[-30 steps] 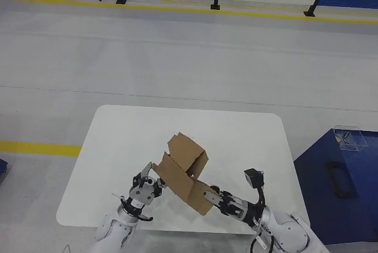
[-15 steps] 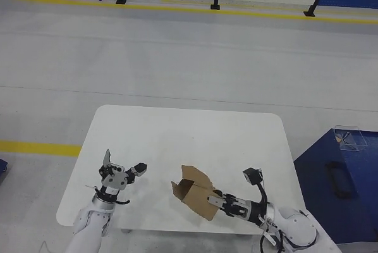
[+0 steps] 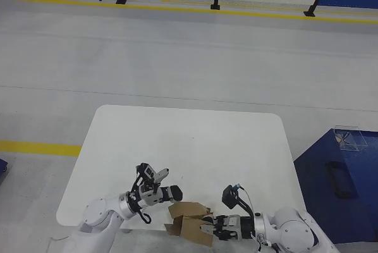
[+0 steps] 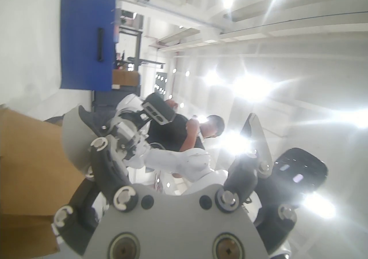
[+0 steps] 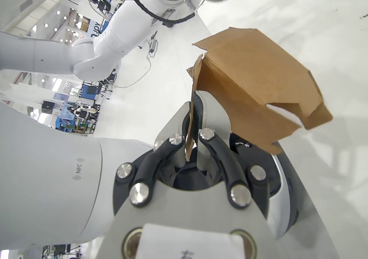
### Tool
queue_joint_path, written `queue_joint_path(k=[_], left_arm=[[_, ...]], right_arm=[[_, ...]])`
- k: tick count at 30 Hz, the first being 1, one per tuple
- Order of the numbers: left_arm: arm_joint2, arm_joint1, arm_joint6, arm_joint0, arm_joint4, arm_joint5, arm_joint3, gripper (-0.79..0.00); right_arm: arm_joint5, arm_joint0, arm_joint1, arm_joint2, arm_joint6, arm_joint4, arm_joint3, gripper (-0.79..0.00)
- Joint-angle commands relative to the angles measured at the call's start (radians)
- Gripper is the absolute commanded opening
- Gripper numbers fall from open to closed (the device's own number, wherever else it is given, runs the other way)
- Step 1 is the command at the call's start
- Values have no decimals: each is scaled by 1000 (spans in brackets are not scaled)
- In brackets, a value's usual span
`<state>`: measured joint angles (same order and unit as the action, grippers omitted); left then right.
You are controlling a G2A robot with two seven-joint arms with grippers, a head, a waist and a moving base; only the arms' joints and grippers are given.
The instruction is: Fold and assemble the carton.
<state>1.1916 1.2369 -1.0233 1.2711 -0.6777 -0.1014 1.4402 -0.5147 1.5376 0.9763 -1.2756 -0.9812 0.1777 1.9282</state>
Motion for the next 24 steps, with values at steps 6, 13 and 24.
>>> queue_joint_path(k=[6,13,24], left_arm=[[-51,1,-29,-42,60,82,-48,0],[-43,1,-50,-42,21,55,-44,0],[-1,-9,-73,-76,59,1,-109,0]], right_arm=[[3,31,-11,-59,38,4,56,-785],[6,41,-12,-78,70,-42,61,-785],[23,36,-16,-91,66,-51,75,-785]])
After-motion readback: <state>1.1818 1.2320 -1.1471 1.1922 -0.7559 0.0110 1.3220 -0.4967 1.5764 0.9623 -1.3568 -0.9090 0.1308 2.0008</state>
